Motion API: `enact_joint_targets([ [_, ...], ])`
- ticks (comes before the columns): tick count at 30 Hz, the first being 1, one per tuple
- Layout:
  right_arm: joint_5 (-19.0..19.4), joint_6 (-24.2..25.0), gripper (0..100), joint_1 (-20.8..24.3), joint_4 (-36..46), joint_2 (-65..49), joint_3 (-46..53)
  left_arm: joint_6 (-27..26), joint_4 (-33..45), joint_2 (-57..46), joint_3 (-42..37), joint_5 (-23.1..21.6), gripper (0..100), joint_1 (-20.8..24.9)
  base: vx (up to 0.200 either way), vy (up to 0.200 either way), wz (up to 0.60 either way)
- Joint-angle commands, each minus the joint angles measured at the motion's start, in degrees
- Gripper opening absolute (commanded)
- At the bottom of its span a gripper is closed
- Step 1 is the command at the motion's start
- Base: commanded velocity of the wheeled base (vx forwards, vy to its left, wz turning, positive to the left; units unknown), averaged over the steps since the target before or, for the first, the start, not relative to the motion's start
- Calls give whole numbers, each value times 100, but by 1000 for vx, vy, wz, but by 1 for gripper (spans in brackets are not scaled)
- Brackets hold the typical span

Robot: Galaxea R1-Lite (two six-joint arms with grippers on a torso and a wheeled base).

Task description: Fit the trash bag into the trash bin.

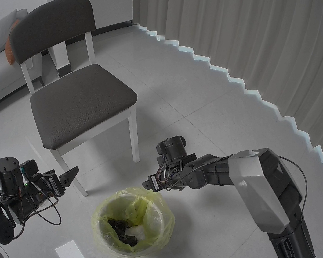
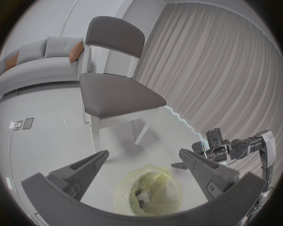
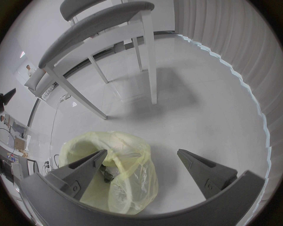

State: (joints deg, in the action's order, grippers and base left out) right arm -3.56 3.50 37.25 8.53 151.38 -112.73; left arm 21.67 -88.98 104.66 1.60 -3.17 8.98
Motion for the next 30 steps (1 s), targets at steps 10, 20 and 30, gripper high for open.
enact_joint_targets([
  [10,-4,-130,100,-140,-1179,-2421,2800,-14,-102,-1026,-160,-52,100,253,-20,0,0],
  [20,-154,-95,100,-236,-2154,-4345,5094,3,39,-1800,-160,-17,100,394,-200,0,0],
  [30,-1244,-69,100,-676,-2541,-5646,6078,-471,1911,-3935,-160,-131,100,490,-20,0,0],
])
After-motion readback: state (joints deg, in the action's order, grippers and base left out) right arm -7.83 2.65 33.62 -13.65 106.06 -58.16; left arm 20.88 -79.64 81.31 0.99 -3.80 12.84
